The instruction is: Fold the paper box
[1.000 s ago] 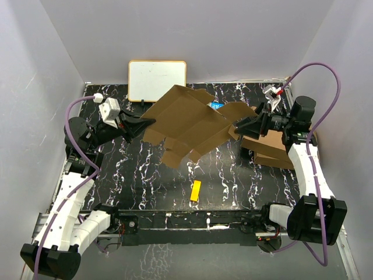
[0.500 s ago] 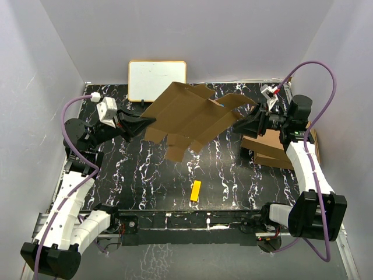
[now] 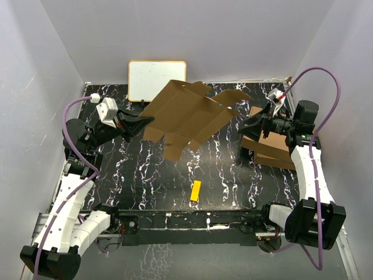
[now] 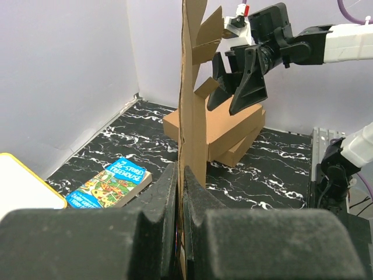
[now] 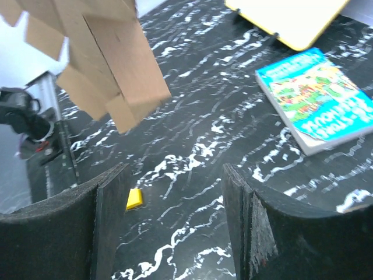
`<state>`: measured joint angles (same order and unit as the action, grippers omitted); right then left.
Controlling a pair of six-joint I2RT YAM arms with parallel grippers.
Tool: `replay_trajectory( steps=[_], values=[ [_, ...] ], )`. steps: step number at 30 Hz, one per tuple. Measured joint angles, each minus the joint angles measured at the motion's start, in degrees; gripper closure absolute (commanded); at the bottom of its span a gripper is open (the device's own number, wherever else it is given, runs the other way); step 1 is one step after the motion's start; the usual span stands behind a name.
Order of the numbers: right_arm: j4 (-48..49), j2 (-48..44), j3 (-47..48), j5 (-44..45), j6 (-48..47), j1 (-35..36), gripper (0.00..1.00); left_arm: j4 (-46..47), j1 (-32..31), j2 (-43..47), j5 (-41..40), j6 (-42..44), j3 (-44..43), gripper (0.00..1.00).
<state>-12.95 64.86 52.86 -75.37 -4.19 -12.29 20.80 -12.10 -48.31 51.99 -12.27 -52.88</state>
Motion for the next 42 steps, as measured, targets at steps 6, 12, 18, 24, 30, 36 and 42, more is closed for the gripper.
replay_trajectory(
  steps=[6,12,18,24,30,36,42],
  values=[
    [-1.0,0.5,-0.1,3.8,-0.3,-4.7,0.47,-0.3,0.0,1.0,-0.7,0.3,0.1,1.0],
    [9.9,6.0,0.0,1.8,13.3,-5.9,0.48,0.0,0.0,1.2,-0.6,-0.3,0.5,1.0],
    [31.7,11.3,0.2,-0.6,38.4,-5.5,0.46,0.9,0.0,1.2,-0.6,-1.1,0.5,1.0],
    [50.6,12.5,0.2,-2.6,58.0,-4.8,0.42,1.5,0.0,1.2,-0.5,-1.4,0.5,1.0],
    [58.2,12.5,0.2,-4.0,65.4,-2.6,0.42,2.4,0.0,0.7,-0.3,-1.9,0.5,1.0],
    [60.1,12.5,0.2,-5.0,67.1,0.6,0.42,3.1,0.0,0.5,-0.3,-2.4,0.5,1.0],
    [59.4,12.5,0.2,-5.7,65.9,2.1,0.41,3.3,0.0,0.5,-0.2,-2.8,0.5,1.0]
  ],
)
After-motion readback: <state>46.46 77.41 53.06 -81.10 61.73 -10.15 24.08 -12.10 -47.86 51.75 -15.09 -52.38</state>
